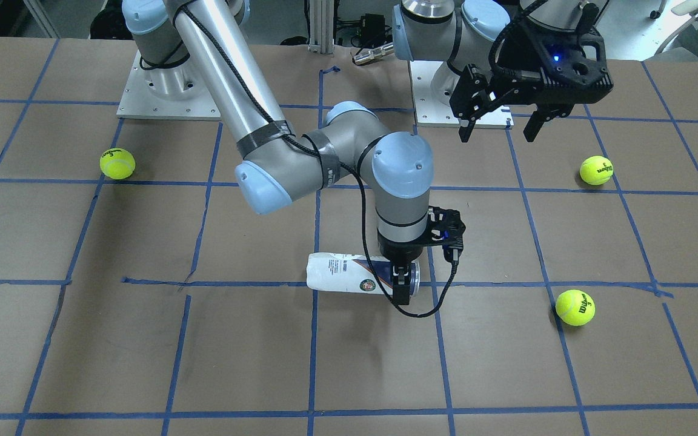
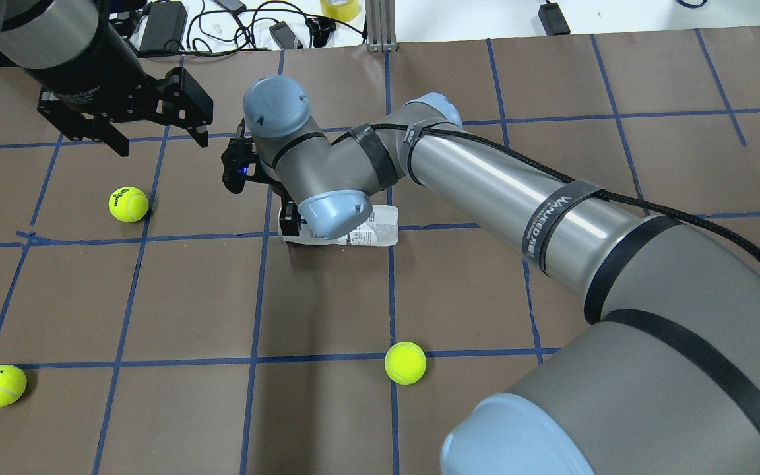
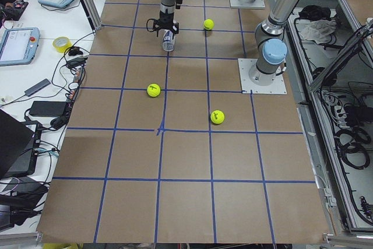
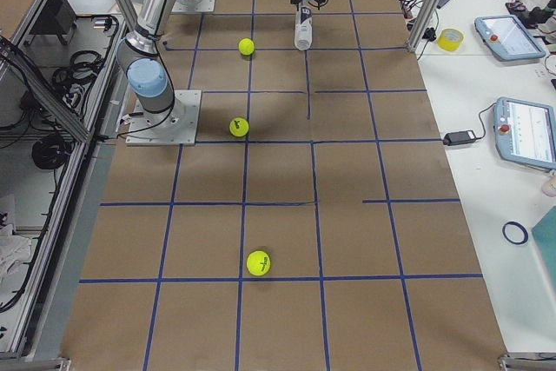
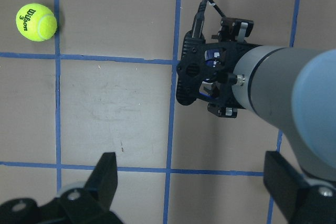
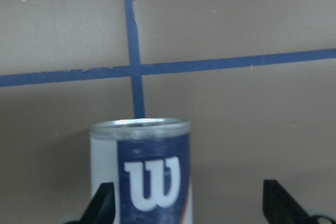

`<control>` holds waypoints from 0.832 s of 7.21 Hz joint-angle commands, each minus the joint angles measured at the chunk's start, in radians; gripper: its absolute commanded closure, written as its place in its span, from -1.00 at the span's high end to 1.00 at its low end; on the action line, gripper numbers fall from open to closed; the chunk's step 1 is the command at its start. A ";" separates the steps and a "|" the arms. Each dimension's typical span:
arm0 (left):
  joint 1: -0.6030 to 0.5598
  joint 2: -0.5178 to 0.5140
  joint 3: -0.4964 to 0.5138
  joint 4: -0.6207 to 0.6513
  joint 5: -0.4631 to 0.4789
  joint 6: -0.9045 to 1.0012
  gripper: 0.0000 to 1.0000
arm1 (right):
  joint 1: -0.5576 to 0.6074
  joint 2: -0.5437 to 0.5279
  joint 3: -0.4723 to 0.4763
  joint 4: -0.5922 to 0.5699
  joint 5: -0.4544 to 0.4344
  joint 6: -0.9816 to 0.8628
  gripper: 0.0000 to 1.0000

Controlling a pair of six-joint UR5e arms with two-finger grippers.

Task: Lift up tennis ball bucket
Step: 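Release the can lying on its side and raise the right gripper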

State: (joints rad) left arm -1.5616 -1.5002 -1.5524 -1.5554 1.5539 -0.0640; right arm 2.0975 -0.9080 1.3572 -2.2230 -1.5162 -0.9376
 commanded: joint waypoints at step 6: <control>0.090 -0.046 -0.027 -0.003 -0.187 0.157 1.00 | -0.432 -0.339 0.000 0.394 -0.006 -0.027 1.00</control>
State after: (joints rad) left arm -1.5086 -1.5242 -1.5607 -1.5548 1.4382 0.0013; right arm 1.7421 -1.1633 1.3576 -1.9304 -1.5172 -0.9744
